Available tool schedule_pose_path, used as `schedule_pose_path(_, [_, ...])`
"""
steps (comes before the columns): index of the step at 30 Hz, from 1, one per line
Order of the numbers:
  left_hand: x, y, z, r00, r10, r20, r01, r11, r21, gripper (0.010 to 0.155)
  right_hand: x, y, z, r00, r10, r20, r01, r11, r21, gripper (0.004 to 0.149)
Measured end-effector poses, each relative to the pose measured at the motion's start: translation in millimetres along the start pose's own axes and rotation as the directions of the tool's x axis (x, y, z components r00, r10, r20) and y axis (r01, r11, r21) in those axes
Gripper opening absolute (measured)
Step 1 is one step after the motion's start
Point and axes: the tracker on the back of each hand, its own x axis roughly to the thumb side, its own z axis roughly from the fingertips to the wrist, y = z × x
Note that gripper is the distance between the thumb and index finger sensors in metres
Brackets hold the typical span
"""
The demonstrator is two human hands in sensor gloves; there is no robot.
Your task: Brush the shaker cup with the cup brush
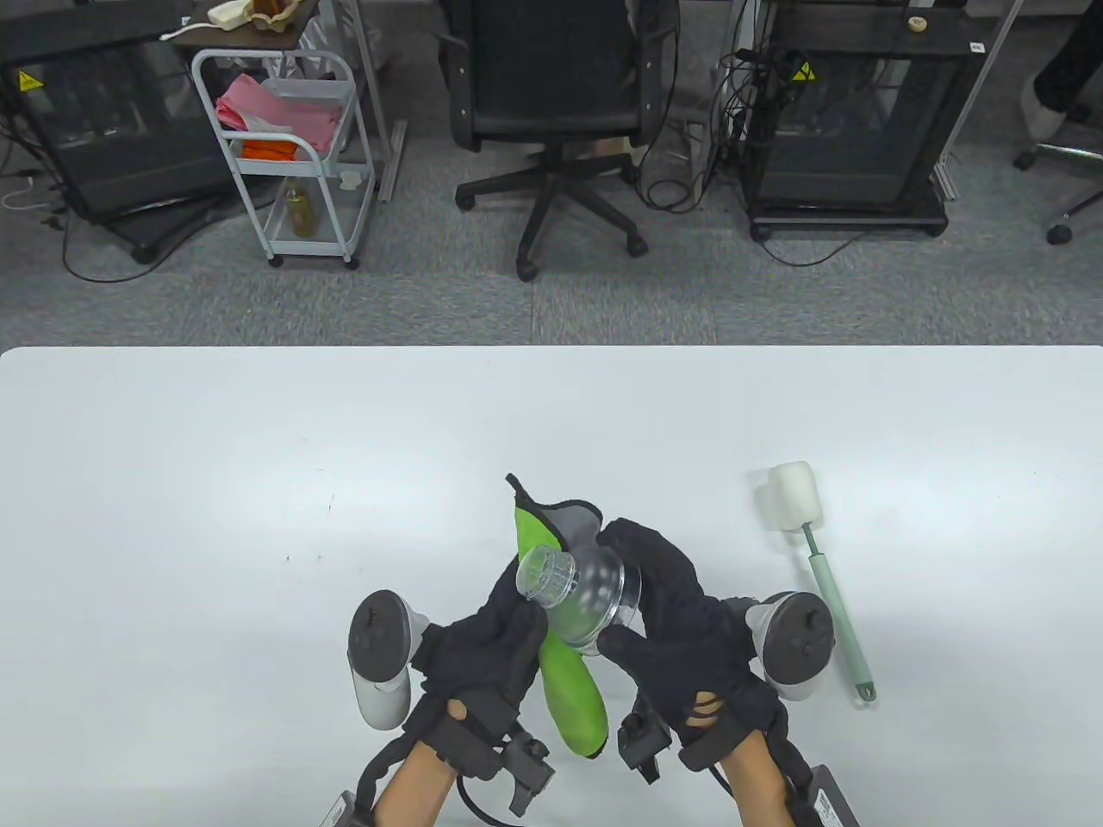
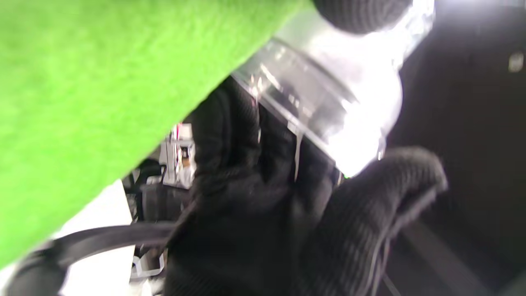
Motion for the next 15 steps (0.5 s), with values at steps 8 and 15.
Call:
schedule_pose_path(8, [-15.3, 4.7, 0.2, 0.962, 0.225, -0.153, -0.232, 0.972, -0.025, 0.06, -5.6, -8.4, -0.7, 0.991, 0.13, -0.011, -0.129, 0.989, 0.08, 0.088])
schedule_pose_path(15, [-10.6, 19.2, 0.5, 0.975, 0.175, -0.133, -0.165, 0.983, 0.087, 0.057, -1.8, -8.0, -1.0, 0.951, 0.307, -0.037, -0.303, 0.949, 0.092, 0.086])
